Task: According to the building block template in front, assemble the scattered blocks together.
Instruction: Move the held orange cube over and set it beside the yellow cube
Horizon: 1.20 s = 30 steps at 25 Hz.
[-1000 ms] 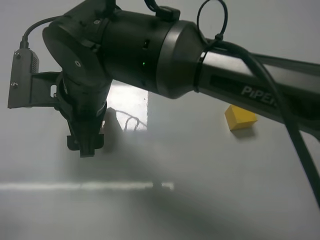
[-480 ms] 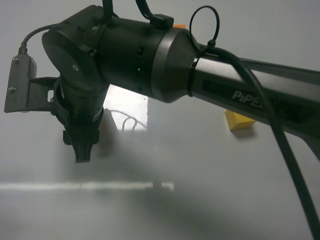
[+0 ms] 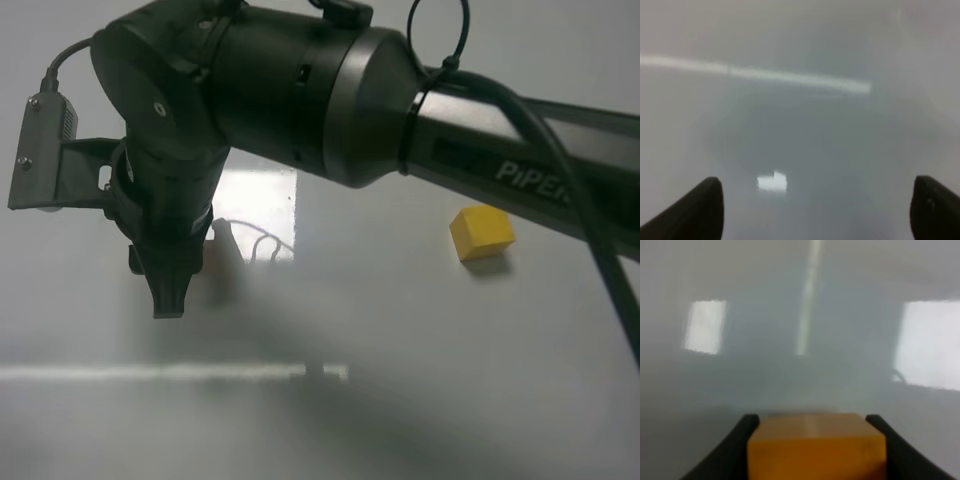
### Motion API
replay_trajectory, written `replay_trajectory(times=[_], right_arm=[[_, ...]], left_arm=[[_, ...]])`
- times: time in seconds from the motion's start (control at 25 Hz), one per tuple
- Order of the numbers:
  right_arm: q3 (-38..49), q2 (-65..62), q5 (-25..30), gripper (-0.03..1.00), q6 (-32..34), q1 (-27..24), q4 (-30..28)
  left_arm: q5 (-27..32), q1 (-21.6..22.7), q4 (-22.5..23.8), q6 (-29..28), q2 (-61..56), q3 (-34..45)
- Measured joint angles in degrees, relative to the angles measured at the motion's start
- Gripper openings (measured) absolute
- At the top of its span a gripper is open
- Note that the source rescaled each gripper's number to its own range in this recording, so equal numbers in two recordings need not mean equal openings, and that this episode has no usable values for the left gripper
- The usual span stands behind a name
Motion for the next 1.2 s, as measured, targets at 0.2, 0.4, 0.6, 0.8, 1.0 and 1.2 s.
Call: replay_trajectory(times=[0.2,0.4,0.6,0.8,1.0,1.2], right_arm=[[0.00,-6.82,5.08,0.00,-0.76,0.03,0.22],[0.30,-12.10,12.40,0.00,-2.04,-0.03,-0.98],[6.68,-20.32,12.85,0.00,-3.40,-3.37,-0.13],[17.90,-29.52,13.57,0.00,-3.56,-11.41,0.12],[24.71,-37.81,13.57,0.00,-0.76,-18.37,0.70],[28.18,-41.48,13.52,0.00,8.22,-24.87,0.68]], left_arm=[[0.00,0.00,0.00,0.00,0.00,0.00],[0.00,0.00,0.00,0.00,0.00,0.00],[0.00,0.00,0.00,0.00,0.00,0.00],[0.07,0.00,0.00,0.30,0.00,0.00],[0.01,0.00,0.00,0.31,0.00,0.00],[0.01,0.00,0.00,0.31,0.00,0.00]])
